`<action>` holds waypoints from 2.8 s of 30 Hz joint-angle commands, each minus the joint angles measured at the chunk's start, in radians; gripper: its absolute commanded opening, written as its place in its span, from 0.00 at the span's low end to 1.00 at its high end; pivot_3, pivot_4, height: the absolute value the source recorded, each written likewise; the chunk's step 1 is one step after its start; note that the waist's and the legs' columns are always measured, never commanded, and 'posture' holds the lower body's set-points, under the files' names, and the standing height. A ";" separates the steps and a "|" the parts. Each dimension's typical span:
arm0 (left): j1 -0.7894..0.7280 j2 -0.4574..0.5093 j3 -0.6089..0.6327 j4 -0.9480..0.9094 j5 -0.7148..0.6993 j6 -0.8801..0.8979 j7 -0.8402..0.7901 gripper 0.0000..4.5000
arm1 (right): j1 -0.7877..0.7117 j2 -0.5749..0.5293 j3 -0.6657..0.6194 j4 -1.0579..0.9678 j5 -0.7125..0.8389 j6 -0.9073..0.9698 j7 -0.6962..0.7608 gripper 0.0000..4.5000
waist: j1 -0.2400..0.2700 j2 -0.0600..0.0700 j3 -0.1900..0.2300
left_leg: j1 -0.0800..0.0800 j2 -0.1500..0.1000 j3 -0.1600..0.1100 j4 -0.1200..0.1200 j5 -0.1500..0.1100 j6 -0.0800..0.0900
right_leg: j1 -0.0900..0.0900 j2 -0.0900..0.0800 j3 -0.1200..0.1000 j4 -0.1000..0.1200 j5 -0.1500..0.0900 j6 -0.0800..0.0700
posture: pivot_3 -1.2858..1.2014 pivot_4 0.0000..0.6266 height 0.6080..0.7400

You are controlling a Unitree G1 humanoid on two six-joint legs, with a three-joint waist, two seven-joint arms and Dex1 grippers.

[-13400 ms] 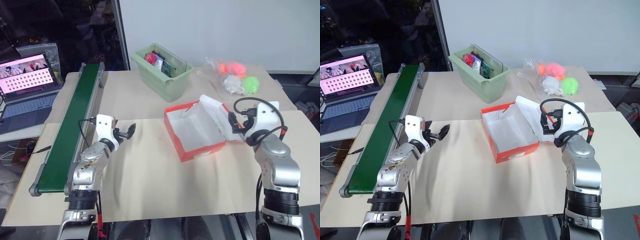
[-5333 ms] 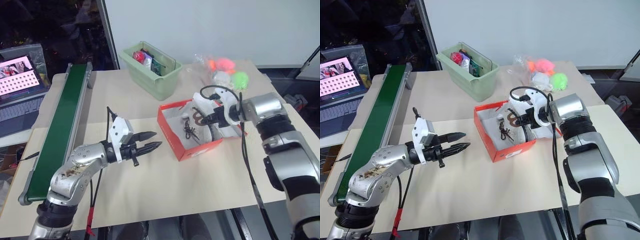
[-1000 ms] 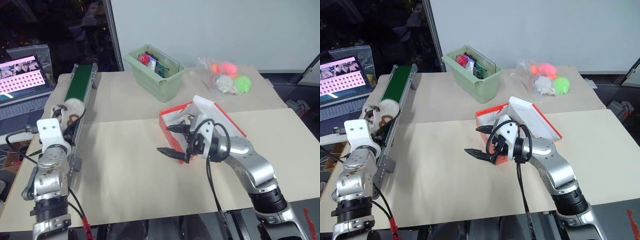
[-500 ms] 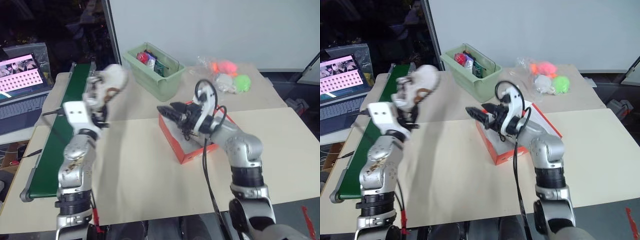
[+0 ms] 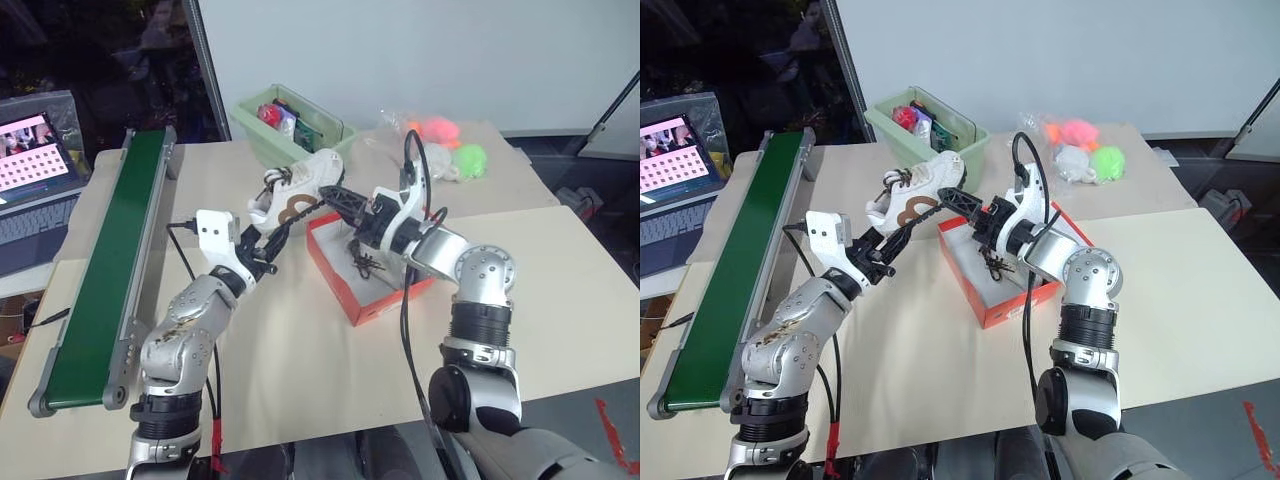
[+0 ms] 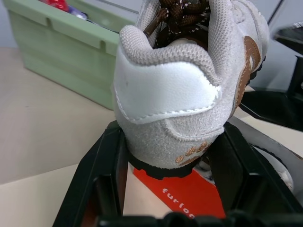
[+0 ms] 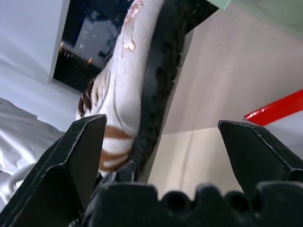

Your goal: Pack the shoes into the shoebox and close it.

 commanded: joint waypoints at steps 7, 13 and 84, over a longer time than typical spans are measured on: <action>-0.034 -0.009 -0.048 -0.047 0.002 -0.022 -0.023 0.46 | -0.044 0.070 0.068 0.009 -0.038 -0.089 -0.012 1.00 | -0.002 0.000 0.000 | 0.000 0.000 0.000 0.000 0.000 0.000 | 0.000 0.000 0.000 0.000 0.000 0.000 | 0.52 0.24 1.00; -0.040 -0.005 -0.048 -0.036 0.012 -0.026 -0.027 0.46 | -0.040 0.104 0.072 0.005 -0.056 -0.127 -0.026 0.84 | 0.000 0.000 0.000 | 0.000 0.000 0.000 0.000 0.000 0.000 | 0.000 0.000 0.000 0.000 0.000 0.000 | 0.52 0.24 1.00; 0.244 0.190 -0.179 -0.214 0.145 -0.127 -0.276 1.00 | -0.486 -0.198 0.866 0.962 -0.937 -0.406 0.971 0.45 | -0.008 0.007 0.001 | -0.002 0.014 0.021 0.004 -0.003 0.000 | -0.014 0.007 0.001 0.000 0.006 -0.007 | 0.52 0.24 1.00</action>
